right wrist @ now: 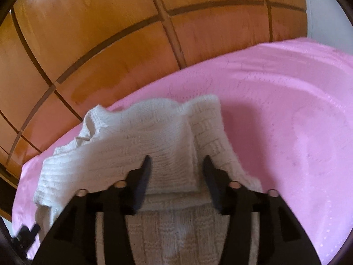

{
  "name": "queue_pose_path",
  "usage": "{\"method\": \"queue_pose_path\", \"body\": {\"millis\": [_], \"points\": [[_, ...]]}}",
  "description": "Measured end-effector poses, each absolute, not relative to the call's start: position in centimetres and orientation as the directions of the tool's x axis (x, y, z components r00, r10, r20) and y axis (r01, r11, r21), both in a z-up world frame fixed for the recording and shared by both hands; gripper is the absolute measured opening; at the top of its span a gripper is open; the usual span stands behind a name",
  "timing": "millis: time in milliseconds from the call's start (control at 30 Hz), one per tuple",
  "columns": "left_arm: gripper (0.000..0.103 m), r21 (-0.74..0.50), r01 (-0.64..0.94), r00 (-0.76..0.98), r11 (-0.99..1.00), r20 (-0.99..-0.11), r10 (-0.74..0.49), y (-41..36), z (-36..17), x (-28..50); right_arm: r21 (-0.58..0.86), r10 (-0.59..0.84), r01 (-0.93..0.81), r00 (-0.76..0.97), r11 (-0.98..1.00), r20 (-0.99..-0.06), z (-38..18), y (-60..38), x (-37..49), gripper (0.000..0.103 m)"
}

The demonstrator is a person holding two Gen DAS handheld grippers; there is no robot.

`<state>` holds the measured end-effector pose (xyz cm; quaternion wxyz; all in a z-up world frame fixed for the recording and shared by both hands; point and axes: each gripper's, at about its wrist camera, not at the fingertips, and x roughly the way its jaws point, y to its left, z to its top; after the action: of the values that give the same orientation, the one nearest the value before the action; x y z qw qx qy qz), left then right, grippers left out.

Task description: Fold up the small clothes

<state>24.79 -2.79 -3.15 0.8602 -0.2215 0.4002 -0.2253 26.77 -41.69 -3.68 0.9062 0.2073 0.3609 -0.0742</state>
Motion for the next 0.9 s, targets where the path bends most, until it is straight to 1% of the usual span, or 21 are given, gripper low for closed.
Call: {"method": "queue_pose_path", "body": {"millis": [67, 133, 200, 233, 267, 300, 333, 367, 400, 433, 467, 533, 567, 600, 733, 800, 833, 867, 900], "points": [[0.081, -0.570, 0.189, 0.575, 0.799, -0.595, -0.561, -3.1, -3.5, 26.7, 0.294, -0.020, 0.287, 0.746, 0.912, -0.666, -2.6, -41.4, 26.4, 0.061], [0.081, -0.590, 0.145, 0.588, 0.795, -0.595, -0.548, -2.8, -3.9, 28.6, 0.271, -0.046, 0.280, 0.768, 0.921, -0.638, -1.5, -40.9, 26.0, 0.066], [0.081, -0.605, 0.108, 0.610, 0.789, -0.586, -0.533, -2.2, -4.1, 29.9, 0.262, -0.023, 0.238, 0.779, 0.935, -0.626, -0.9, -39.9, 26.2, 0.070], [0.081, -0.614, 0.084, 0.623, 0.785, -0.583, -0.523, -1.7, -4.2, 30.5, 0.251, 0.000, 0.205, 0.774, 0.946, -0.633, -1.0, -39.0, 26.6, 0.070], [0.081, -0.613, 0.060, 0.638, 0.788, -0.583, -0.502, -1.2, -4.4, 30.8, 0.239, 0.009, 0.187, 0.769, 0.953, -0.640, -1.2, -38.4, 26.9, 0.070], [0.081, -0.594, 0.022, 0.675, 0.804, -0.584, -0.450, -0.5, -4.4, 30.7, 0.217, 0.018, 0.163, 0.759, 0.962, -0.650, -1.6, -37.5, 27.4, 0.070], [0.079, -0.586, 0.003, 0.699, 0.810, -0.578, -0.421, 0.2, -4.5, 30.5, 0.206, 0.025, 0.149, 0.750, 0.967, -0.661, -2.1, -36.9, 27.7, 0.070], [0.074, -0.590, -0.025, 0.708, 0.807, -0.580, -0.403, 1.0, -4.9, 30.4, 0.199, 0.041, 0.133, 0.728, 0.971, -0.684, -3.1, -36.2, 28.3, 0.070], [0.072, -0.602, -0.060, 0.705, 0.796, -0.590, -0.393, 1.7, -5.5, 30.2, 0.199, 0.048, 0.130, 0.711, 0.971, -0.702, -3.8, -35.9, 28.6, 0.070], [0.068, -0.621, -0.101, 0.693, 0.777, -0.605, -0.393, 2.5, -6.4, 30.0, 0.194, 0.045, 0.138, 0.693, 0.971, -0.720, -4.8, -35.7, 28.8, 0.070], [0.061, -0.624, -0.110, 0.688, 0.774, -0.609, -0.394, 3.0, -6.7, 29.6, 0.185, 0.033, 0.147, 0.690, 0.972, -0.723, -5.4, -35.6, 28.9, 0.071], [0.061, -0.603, -0.095, 0.693, 0.792, -0.611, -0.381, 3.4, -6.4, 28.3, 0.180, 0.022, 0.151, 0.704, 0.972, -0.710, -5.7, -35.5, 28.7, 0.071], [0.065, -0.590, -0.097, 0.688, 0.801, -0.621, -0.374, 3.6, -6.1, 27.8, 0.181, 0.022, 0.151, 0.705, 0.972, -0.709, -5.7, -35.5, 28.7, 0.072], [0.066, -0.580, -0.103, 0.680, 0.808, -0.634, -0.368, 3.7, -5.9, 27.4, 0.184, 0.024, 0.152, 0.705, 0.971, -0.709, -5.8, -35.5, 28.7, 0.073], [0.066, -0.548, -0.059, 0.718, 0.835, -0.604, -0.346, 4.7, -3.4, 26.5, 0.187, 0.024, 0.154, 0.708, 0.970, -0.705, -5.9, -35.7, 28.7, 0.074], [0.067, -0.540, -0.039, 0.701, 0.840, -0.614, -0.362, 4.7, -2.8, 28.1, 0.175, 0.016, 0.152, 0.709, 0.973, -0.705, -5.8, -35.5, 28.3, 0.076], [0.067, -0.558, -0.040, 0.686, 0.829, -0.619, -0.383, 4.9, -2.7, 29.2, 0.170, 0.013, 0.151, 0.709, 0.974, -0.705, -5.8, -35.4, 28.3, 0.076], [0.071, -0.577, -0.037, 0.672, 0.816, -0.618, -0.407, 4.9, -2.7, 30.4, 0.168, 0.012, 0.150, 0.710, 0.974, -0.704, -5.8, -35.4, 28.3, 0.077], [0.071, -0.601, -0.034, 0.655, 0.798, -0.617, -0.437, 5.0, -3.0, 31.5, 0.168, 0.012, 0.150, 0.711, 0.974, -0.704, -5.9, -35.3, 28.5, 0.077]]}}
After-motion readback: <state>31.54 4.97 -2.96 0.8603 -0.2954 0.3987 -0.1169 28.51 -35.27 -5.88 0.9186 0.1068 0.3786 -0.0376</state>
